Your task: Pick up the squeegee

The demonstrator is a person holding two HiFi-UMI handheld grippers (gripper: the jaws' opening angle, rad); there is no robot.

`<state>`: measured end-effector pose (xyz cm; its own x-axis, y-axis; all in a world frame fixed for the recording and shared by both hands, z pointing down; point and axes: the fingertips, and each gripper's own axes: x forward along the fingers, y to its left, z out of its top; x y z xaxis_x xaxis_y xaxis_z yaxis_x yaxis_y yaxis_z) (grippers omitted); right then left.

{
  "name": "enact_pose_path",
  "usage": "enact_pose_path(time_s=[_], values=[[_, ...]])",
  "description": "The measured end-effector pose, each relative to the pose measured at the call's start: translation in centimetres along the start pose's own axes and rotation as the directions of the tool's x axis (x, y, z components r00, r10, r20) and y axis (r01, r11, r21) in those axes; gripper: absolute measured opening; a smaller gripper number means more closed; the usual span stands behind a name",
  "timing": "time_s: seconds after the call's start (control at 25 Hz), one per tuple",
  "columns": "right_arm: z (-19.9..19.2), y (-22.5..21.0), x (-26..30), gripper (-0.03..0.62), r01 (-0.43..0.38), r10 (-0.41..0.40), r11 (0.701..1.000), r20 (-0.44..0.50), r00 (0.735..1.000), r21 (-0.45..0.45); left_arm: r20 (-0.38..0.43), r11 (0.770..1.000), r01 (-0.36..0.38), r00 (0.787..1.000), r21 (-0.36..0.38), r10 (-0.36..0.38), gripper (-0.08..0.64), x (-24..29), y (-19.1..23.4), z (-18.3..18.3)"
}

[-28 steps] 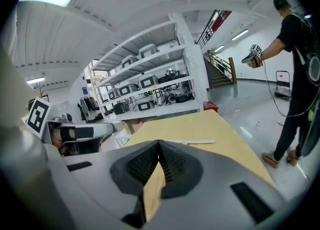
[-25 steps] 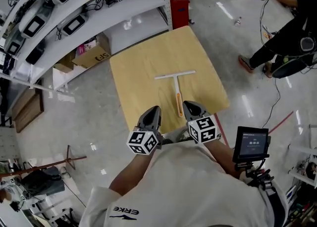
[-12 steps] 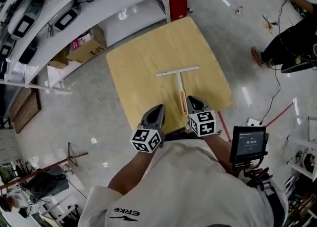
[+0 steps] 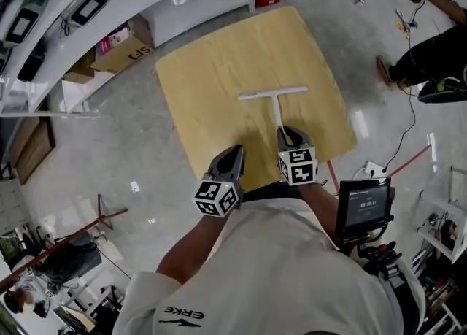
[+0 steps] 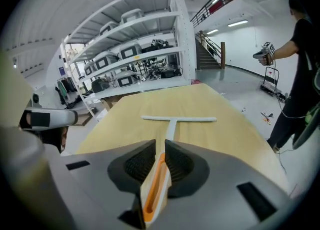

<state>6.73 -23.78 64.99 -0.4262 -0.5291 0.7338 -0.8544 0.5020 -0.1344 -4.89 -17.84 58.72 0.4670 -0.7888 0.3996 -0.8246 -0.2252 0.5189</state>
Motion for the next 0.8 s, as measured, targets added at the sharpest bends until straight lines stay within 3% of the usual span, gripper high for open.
enact_pose_path(time_s=[0.28,0.8], values=[[-2.8,1.2,3.7,0.123,0.069,-0.074,0.997,-0.149,0.986,-0.043,-0.028,0.999,0.007,1.0,-0.037,-0.008,0.003,-0.7,4.0,-0.8],[-4.8,0.1,4.7,0.13,0.14,-0.144,0.99,-0.226,0.963,-0.035,-0.054,0.997,0.059,0.997,-0.044,-0.061,0.003,0.8,4.4,-0.4]])
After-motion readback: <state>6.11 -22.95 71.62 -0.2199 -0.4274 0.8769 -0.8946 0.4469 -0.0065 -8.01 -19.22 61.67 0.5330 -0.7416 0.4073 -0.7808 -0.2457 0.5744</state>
